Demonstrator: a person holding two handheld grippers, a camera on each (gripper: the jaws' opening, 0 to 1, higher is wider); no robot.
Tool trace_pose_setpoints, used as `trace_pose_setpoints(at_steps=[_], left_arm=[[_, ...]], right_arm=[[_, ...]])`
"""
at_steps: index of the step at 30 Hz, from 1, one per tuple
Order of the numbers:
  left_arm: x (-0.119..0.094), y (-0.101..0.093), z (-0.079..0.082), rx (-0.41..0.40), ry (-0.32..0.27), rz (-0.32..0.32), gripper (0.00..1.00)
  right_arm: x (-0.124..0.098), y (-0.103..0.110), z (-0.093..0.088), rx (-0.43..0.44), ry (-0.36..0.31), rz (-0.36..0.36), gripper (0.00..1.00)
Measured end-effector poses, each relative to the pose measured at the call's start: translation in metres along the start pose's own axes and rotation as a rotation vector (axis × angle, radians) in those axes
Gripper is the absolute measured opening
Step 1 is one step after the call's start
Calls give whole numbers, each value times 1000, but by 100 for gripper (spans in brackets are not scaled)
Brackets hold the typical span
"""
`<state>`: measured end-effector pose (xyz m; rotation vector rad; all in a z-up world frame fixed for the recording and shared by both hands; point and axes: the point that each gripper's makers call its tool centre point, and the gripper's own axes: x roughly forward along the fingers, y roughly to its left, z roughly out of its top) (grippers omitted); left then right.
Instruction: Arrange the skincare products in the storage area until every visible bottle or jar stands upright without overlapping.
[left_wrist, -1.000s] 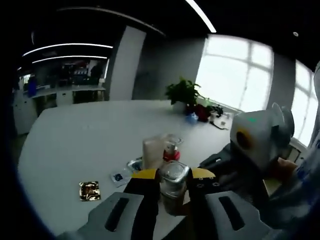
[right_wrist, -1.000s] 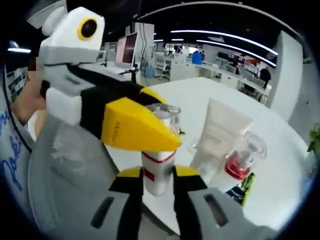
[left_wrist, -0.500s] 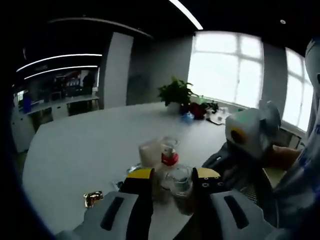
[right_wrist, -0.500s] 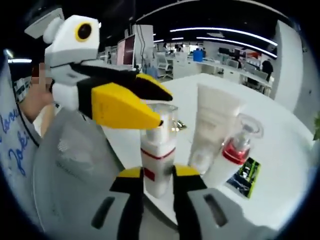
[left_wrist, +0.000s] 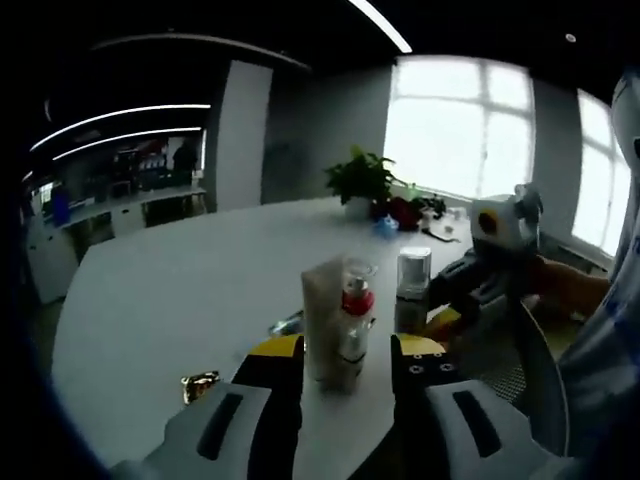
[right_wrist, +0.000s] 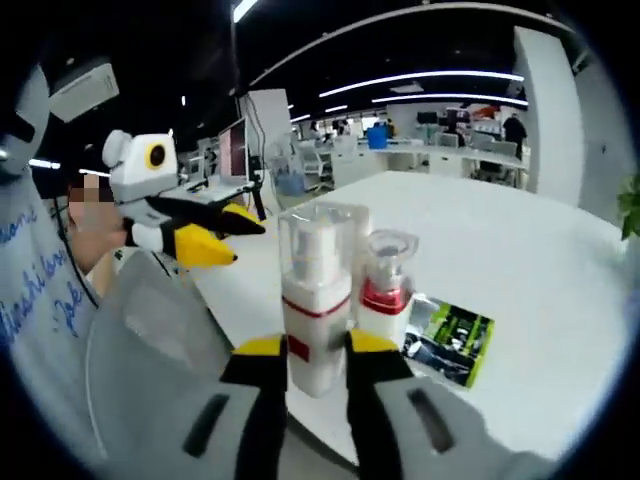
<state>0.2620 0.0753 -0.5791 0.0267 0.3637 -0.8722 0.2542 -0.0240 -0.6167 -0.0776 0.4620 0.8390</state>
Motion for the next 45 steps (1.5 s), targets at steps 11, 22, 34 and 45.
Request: trace_pose_setpoints(at_steps=[11, 22, 34, 45], left_arm=[[-4, 5, -7, -13, 23, -2, 33], [-7, 6, -8, -10, 28, 9, 35], [-4, 3, -10, -12, 38, 3, 34], [-5, 6, -8, -14, 32, 3, 32]], right_arm=[[-7, -60, -25, -96, -67, -92, 21], [10, -75, -53, -99, -89, -108, 21], [20, -69, -65, -116, -81, -89, 22], [24, -69, -74, -114, -74, -74, 23]])
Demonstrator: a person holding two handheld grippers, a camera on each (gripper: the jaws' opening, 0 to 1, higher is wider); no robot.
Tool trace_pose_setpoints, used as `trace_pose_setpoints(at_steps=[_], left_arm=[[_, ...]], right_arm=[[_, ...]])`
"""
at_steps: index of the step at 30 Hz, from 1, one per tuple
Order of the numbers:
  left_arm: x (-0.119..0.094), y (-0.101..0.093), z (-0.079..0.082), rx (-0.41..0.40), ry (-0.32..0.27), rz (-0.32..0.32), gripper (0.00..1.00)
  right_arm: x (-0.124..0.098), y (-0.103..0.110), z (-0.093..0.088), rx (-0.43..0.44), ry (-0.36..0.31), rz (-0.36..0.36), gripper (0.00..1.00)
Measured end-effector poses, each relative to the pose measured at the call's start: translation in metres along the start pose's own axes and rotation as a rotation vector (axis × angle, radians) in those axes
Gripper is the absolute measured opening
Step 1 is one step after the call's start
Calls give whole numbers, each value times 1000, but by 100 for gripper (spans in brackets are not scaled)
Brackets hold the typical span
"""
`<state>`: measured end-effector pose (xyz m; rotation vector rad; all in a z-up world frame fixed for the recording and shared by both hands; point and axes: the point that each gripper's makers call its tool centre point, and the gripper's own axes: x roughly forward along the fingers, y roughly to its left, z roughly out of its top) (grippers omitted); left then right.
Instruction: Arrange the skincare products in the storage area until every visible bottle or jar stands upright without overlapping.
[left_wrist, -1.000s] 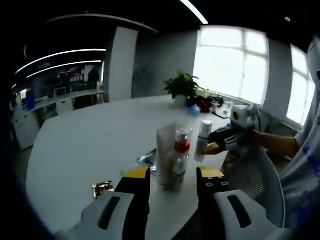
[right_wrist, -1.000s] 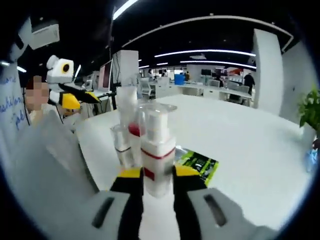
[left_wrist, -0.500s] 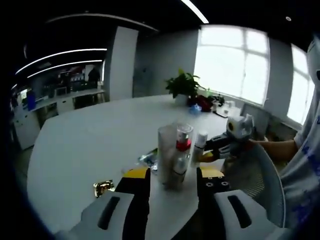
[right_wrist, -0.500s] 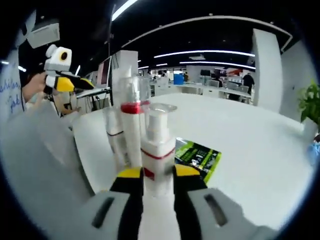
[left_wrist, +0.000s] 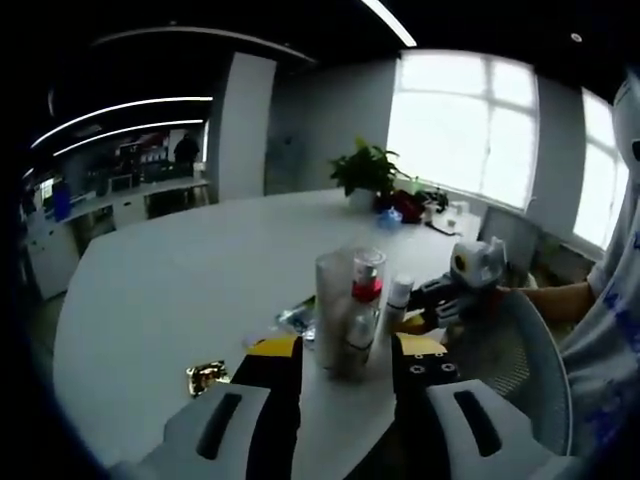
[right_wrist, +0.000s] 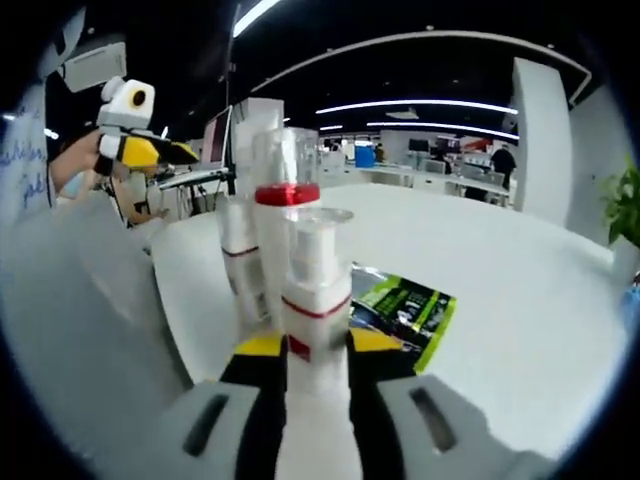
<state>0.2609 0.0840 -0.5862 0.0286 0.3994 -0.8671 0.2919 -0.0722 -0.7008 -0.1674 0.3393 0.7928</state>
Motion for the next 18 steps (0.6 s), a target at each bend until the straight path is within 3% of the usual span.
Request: trace_pose_setpoints(at_steps=[14, 18], left_arm=[[0, 0, -3, 3, 2, -8, 32], [0, 0, -2, 3, -4, -12, 32]], right_arm=[[-3, 7, 0, 2, 7, 42, 23], [-3, 9, 0, 1, 19, 57, 29]])
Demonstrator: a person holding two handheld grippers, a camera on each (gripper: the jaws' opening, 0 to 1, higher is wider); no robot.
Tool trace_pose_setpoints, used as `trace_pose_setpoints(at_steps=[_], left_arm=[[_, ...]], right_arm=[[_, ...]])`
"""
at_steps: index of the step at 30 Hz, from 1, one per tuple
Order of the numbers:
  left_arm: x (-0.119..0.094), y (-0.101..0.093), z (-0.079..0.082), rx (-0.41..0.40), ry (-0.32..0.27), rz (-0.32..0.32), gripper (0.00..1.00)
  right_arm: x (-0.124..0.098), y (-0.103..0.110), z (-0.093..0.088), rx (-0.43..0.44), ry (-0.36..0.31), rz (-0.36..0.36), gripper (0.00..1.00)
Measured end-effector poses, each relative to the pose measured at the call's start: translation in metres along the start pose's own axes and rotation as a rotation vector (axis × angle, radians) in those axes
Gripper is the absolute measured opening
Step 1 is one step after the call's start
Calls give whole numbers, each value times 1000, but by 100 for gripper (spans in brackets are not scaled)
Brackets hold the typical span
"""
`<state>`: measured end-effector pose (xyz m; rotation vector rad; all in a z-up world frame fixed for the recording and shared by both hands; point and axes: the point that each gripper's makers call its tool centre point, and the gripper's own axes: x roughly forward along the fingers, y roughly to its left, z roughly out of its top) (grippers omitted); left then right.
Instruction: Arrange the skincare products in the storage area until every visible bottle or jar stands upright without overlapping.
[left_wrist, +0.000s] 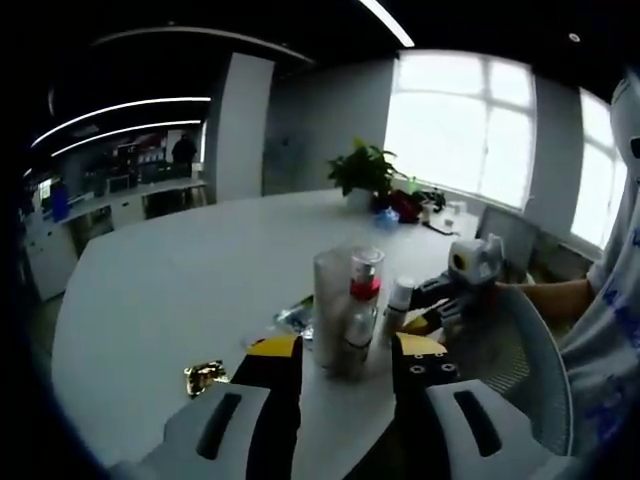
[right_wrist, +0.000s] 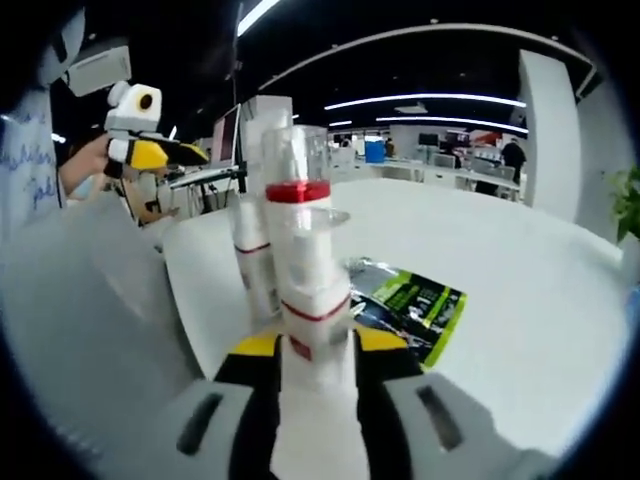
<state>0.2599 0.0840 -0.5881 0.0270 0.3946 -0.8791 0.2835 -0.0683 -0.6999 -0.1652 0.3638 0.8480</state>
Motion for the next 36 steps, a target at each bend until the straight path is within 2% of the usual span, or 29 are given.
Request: trace_pose_setpoints(at_steps=[11, 22, 28, 36], left_arm=[[-2, 3, -4, -3, 6, 8, 31], [-2, 4, -6, -7, 9, 10, 30], [-3, 6, -7, -10, 12, 12, 30], [-2, 6, -9, -17, 12, 13, 29]], right_arm=[[-9, -2, -9, -40, 116, 18, 26], [-1, 4, -7, -51, 160, 48, 16], [3, 8, -5, -52, 165, 60, 15], [6, 15, -3, -35, 214, 77, 14]])
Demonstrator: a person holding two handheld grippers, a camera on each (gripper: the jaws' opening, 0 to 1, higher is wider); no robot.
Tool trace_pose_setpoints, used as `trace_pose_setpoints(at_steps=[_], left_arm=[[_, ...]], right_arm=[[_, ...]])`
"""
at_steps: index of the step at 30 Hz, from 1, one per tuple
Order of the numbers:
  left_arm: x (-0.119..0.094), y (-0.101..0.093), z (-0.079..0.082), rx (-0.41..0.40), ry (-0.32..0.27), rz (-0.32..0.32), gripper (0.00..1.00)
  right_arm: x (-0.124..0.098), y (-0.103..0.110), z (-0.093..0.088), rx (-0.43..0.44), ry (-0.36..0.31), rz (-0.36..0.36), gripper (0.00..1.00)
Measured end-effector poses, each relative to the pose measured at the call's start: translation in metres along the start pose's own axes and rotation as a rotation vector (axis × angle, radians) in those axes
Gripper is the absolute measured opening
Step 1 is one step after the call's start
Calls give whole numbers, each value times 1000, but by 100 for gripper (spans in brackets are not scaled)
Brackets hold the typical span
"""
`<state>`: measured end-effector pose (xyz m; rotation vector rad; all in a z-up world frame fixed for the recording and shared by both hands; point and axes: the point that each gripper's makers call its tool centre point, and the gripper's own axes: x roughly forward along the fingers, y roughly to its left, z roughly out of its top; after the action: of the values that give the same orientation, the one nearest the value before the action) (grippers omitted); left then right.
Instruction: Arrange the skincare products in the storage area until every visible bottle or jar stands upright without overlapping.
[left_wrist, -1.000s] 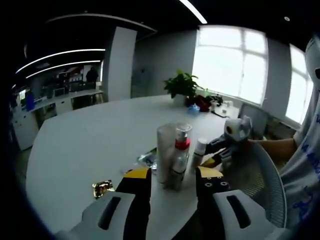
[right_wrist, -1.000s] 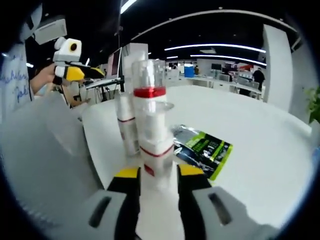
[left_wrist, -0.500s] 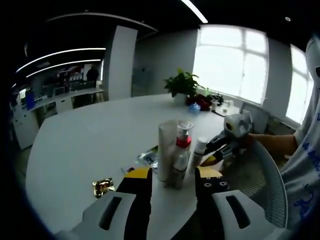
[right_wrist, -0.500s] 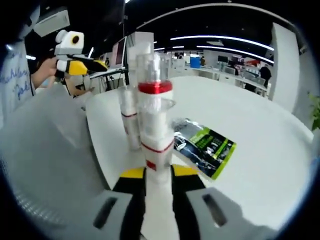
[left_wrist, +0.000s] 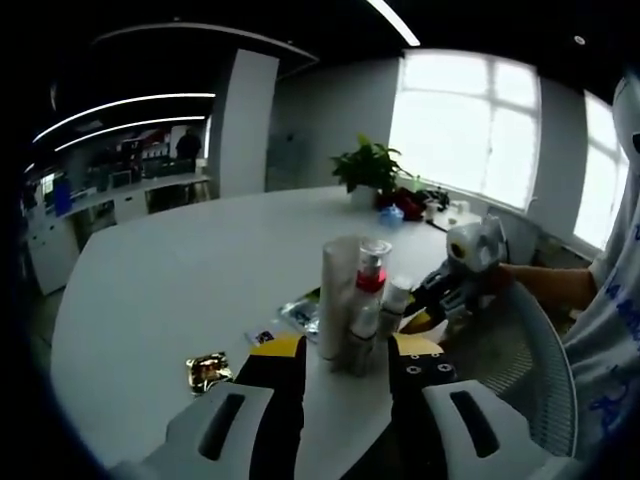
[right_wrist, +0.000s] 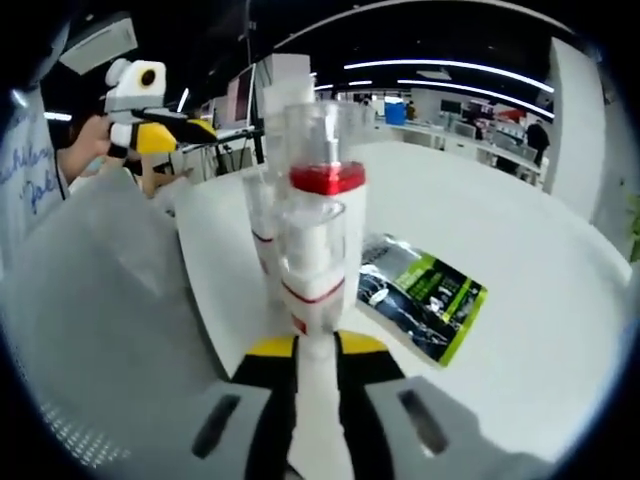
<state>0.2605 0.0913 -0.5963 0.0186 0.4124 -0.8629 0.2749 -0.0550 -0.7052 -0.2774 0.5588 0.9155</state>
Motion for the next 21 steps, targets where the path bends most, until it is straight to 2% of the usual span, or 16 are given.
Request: trace_pose_setpoints(at_steps=[6, 13, 21], left_arm=[[0, 1, -1, -5, -2, 6, 29], [0, 2, -2, -11, -3, 6, 28], [-1, 3, -4, -13, 0, 10, 27]], right_arm=[[0, 2, 3, -1, 51, -4, 13], [3, 7, 11, 2, 81, 4, 13], [8, 12, 9, 29, 130, -3, 13]])
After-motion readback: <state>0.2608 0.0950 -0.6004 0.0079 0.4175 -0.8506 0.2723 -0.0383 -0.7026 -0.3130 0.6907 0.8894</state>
